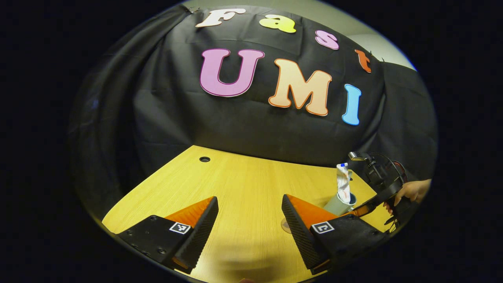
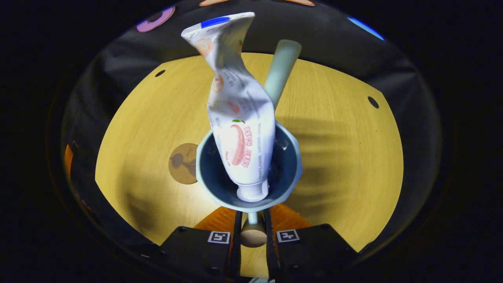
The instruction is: Put the toothbrush and toothpaste on the desktop into the cup, then pick up the cup and place it on the coaster on the desktop.
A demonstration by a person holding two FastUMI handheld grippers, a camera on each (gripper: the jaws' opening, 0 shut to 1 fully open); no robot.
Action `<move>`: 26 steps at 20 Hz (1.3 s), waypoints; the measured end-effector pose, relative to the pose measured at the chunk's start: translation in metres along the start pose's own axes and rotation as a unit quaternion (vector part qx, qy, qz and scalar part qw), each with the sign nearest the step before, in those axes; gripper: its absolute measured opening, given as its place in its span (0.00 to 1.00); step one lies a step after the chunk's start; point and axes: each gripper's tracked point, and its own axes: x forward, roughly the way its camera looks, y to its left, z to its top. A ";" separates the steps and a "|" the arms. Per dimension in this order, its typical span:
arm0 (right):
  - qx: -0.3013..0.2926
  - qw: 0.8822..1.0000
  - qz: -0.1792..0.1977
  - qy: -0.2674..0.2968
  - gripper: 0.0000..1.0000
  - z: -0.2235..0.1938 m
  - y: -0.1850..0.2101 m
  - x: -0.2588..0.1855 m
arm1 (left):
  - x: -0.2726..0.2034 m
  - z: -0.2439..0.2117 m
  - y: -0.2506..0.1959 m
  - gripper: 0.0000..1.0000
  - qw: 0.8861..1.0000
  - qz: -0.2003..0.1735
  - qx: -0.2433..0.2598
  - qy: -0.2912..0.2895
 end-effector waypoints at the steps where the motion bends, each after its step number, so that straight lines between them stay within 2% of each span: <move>1: -0.006 1.000 0.006 0.001 0.29 0.001 0.000 0.001 | 0.000 0.001 0.003 0.95 1.000 0.001 -0.001 -0.001; 4: -0.021 1.000 0.022 0.002 0.28 0.001 0.000 0.003 | -0.004 0.002 0.013 0.95 1.000 0.006 0.001 -0.004; 9: -0.046 0.998 0.030 0.004 0.28 0.003 0.002 0.003 | -0.007 0.006 0.030 0.95 1.000 0.014 -0.013 -0.010; 18: -0.088 0.996 0.021 0.026 0.28 0.003 -0.006 -0.002 | -0.007 0.004 0.057 0.95 0.999 0.031 -0.017 -0.008; 23: -0.086 0.996 0.019 0.023 0.29 0.002 -0.003 0.001 | -0.001 0.002 0.054 0.95 0.999 0.028 -0.020 -0.001; 26: -0.089 0.996 0.018 0.021 0.32 0.002 -0.002 0.001 | 0.005 0.002 0.046 0.95 1.000 0.022 -0.020 0.001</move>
